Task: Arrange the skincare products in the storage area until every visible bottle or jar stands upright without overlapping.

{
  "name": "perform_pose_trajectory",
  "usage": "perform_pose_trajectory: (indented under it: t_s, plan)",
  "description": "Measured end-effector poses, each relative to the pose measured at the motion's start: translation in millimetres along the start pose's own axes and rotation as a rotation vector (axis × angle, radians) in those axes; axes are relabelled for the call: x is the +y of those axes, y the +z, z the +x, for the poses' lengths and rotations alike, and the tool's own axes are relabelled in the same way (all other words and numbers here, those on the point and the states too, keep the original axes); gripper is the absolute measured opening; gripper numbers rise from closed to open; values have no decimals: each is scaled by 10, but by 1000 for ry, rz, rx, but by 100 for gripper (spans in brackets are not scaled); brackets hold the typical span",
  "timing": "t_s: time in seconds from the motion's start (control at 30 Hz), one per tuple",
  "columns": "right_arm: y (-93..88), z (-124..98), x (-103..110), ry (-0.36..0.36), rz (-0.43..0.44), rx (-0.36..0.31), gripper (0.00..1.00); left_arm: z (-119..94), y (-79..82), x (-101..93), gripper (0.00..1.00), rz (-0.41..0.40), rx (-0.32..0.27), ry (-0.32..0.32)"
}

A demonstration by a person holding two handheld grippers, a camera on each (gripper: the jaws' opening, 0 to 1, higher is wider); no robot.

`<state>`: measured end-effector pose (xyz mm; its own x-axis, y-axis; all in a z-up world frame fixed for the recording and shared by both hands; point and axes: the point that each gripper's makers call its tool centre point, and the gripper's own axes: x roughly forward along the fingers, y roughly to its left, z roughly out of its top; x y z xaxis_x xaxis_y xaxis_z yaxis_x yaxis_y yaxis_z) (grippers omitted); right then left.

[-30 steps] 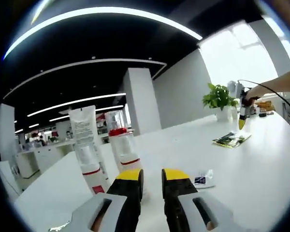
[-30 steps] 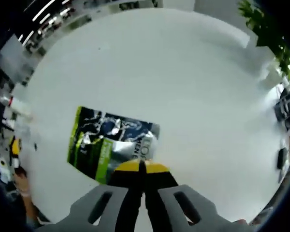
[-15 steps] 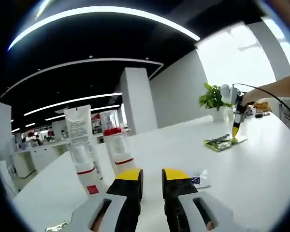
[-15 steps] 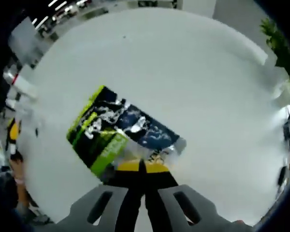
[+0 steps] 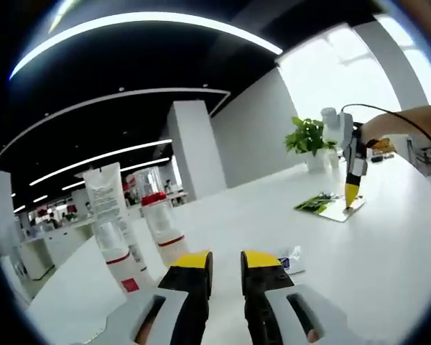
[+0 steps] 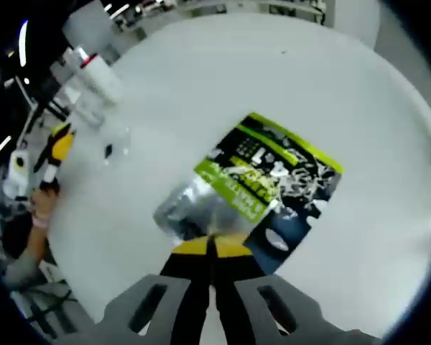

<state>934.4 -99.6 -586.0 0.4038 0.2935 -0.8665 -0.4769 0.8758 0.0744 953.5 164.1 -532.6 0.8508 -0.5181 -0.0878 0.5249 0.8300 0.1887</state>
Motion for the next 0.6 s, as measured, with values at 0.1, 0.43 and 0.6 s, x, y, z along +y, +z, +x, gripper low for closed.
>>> perform_pose_trajectory:
  t_s: [0.1, 0.43, 0.6]
  plan:
    - [-113, -19, 118, 46, 28, 52, 0, 1, 27, -101, 16, -28, -7, -59]
    - [-140, -271, -119, -109, -21, 34, 0, 286, 113, -973, 20, -347, 203, -452]
    - [94, -114, -355, -122, 9, -10, 0, 711, 72, -1258, 22, -551, 408, -448]
